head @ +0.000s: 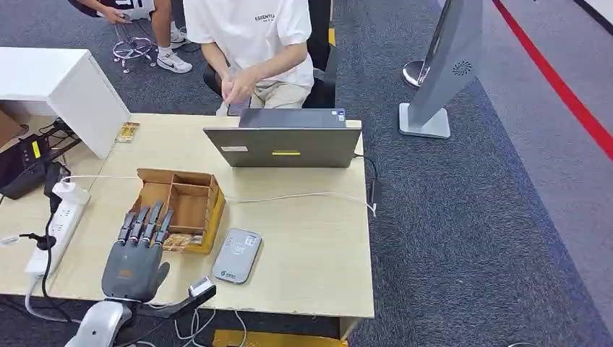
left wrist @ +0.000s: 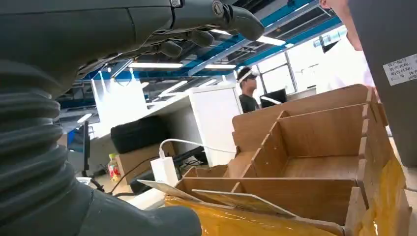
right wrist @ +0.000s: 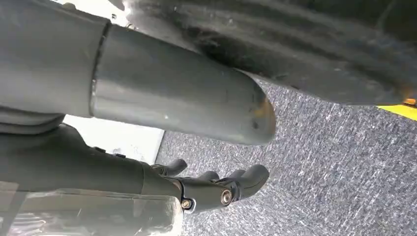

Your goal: Pass the card to the sensor for recognition and then transmit it.

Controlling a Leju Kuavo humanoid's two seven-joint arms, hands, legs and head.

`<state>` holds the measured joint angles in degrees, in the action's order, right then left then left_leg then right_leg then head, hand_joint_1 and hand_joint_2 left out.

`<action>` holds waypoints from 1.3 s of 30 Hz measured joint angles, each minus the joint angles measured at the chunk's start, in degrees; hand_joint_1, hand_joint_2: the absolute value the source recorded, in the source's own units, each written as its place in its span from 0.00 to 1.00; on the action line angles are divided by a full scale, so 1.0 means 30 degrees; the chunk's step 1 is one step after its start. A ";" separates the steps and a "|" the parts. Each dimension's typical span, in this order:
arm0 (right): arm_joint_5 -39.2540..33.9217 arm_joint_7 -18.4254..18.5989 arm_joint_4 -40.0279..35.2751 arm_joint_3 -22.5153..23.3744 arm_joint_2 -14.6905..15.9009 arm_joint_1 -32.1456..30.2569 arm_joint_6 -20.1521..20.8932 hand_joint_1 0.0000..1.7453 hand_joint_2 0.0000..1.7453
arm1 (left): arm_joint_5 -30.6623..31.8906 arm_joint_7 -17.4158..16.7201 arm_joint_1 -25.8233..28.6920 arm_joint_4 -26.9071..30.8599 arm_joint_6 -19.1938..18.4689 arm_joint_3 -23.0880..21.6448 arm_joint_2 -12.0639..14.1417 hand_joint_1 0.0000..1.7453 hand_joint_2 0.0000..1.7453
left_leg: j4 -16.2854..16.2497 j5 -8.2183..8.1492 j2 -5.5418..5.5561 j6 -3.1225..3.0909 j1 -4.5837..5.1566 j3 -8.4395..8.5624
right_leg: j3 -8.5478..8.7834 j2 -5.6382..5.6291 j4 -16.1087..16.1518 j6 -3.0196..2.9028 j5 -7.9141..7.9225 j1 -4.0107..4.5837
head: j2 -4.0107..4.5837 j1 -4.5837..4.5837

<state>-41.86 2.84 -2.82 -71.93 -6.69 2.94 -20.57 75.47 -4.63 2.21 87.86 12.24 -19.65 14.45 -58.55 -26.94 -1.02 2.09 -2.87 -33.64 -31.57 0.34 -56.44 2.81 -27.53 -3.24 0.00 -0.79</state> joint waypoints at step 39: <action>-0.0255 -0.0022 -0.0582 -0.0962 0.0277 0.0134 0.0000 0.00 0.00 | 0.1646 0.1807 -0.1711 -0.5551 0.4590 0.3271 -0.2359 0.00 1.00 | -0.0002 0.0001 0.0002 0.0001 0.0000 0.0003 | -0.0003 0.0000 0.0000 -0.0001 0.0002 0.0001 | 0.0000 -0.0007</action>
<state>-42.62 2.78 -4.57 -74.82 -5.86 3.34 -20.57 80.41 0.79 -2.93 71.21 26.01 -9.84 7.37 -58.55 -26.94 -1.01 2.09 -2.87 -33.63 -31.58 0.34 -56.44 2.81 -27.53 -3.23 0.00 -0.81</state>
